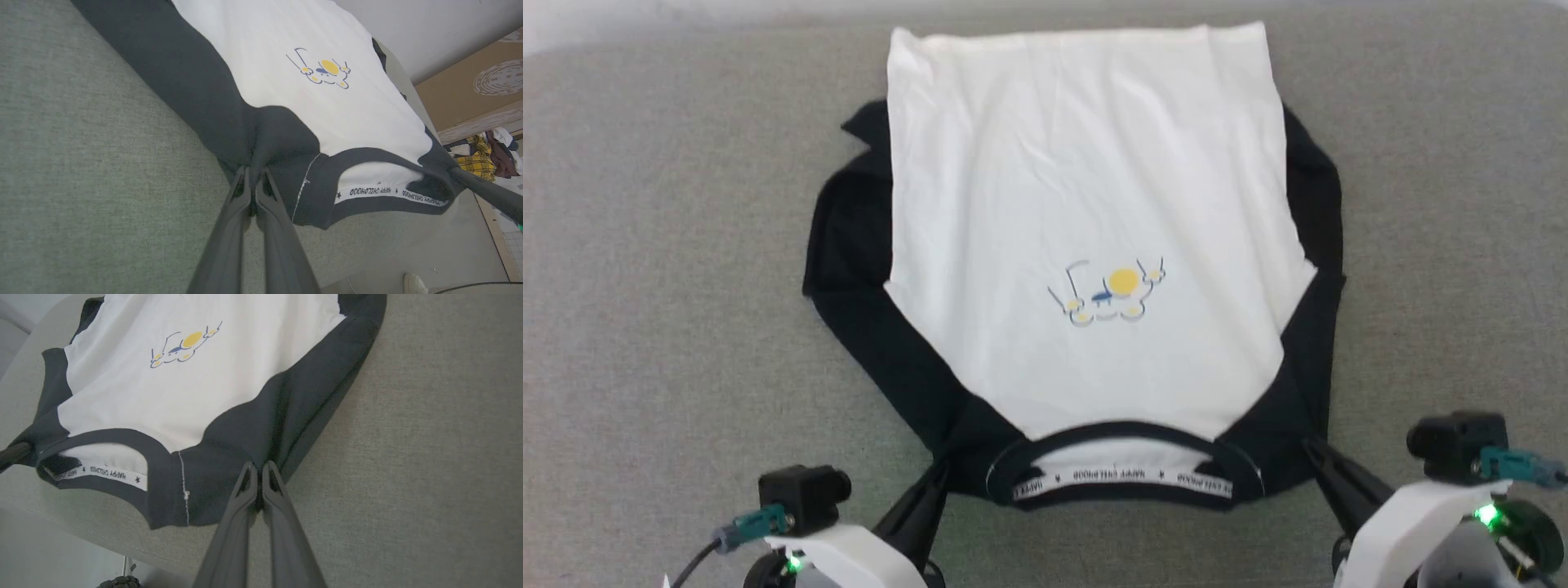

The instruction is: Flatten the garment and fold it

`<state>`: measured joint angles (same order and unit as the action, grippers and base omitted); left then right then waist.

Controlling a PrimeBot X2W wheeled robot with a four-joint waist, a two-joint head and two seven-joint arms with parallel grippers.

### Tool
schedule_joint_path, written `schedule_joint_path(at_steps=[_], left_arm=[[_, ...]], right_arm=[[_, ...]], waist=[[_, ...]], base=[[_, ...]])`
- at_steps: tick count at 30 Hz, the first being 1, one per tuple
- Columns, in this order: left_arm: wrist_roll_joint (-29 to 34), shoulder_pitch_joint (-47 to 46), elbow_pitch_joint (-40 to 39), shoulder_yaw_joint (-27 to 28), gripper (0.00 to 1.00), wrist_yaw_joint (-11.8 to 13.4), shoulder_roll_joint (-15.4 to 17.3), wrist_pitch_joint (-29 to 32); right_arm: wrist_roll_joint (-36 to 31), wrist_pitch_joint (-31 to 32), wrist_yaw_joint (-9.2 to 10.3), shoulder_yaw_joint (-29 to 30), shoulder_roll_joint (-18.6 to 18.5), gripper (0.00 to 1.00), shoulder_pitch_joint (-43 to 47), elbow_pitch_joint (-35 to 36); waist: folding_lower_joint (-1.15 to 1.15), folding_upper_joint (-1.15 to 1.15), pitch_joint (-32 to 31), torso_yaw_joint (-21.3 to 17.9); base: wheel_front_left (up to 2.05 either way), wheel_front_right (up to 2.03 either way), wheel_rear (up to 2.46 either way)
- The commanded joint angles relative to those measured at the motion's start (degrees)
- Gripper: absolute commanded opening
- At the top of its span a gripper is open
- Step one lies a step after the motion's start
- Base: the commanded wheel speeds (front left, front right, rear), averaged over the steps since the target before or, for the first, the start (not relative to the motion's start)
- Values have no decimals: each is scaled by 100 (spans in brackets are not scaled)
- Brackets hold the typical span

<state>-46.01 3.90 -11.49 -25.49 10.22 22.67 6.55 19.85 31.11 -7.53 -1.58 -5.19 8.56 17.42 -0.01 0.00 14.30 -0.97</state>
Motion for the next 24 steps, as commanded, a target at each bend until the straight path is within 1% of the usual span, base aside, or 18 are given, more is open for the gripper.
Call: schedule_joint_path(at_steps=[1, 8, 13, 16, 17, 24], left_arm=[[-32, 107, 2, -28, 0, 33, 20, 12], [-102, 391, -48, -146, 0, 119, -26, 72], [-48, 331, 144, -210, 0, 115, -91, 22], [-56, 156, 476, -287, 0, 39, -158, 82], [-56, 156, 476, -287, 0, 39, -158, 82], [-132, -516, 1486, -376, 0, -201, -314, 301]], right_arm=[[48, 40, 4, 25, 33, 0, 150, 10], [130, 136, 4, 78, 118, 0, 600, 101], [102, 31, 4, 89, 159, 0, 625, -4], [46, -59, 4, 12, 175, 0, 514, -259], [46, -59, 4, 12, 175, 0, 514, -259], [-62, -241, 4, -309, 123, 0, -32, -1146]], waist=[[1, 0, -306, -10], [1, 0, -573, 20], [1, 0, -615, 33], [1, 0, -586, 21], [1, 0, -586, 21], [1, 0, -396, -3]], base=[[0, 0, 0], [0, 0, 0], [0, 0, 0], [0, 0, 0], [0, 0, 0], [0, 0, 0]])
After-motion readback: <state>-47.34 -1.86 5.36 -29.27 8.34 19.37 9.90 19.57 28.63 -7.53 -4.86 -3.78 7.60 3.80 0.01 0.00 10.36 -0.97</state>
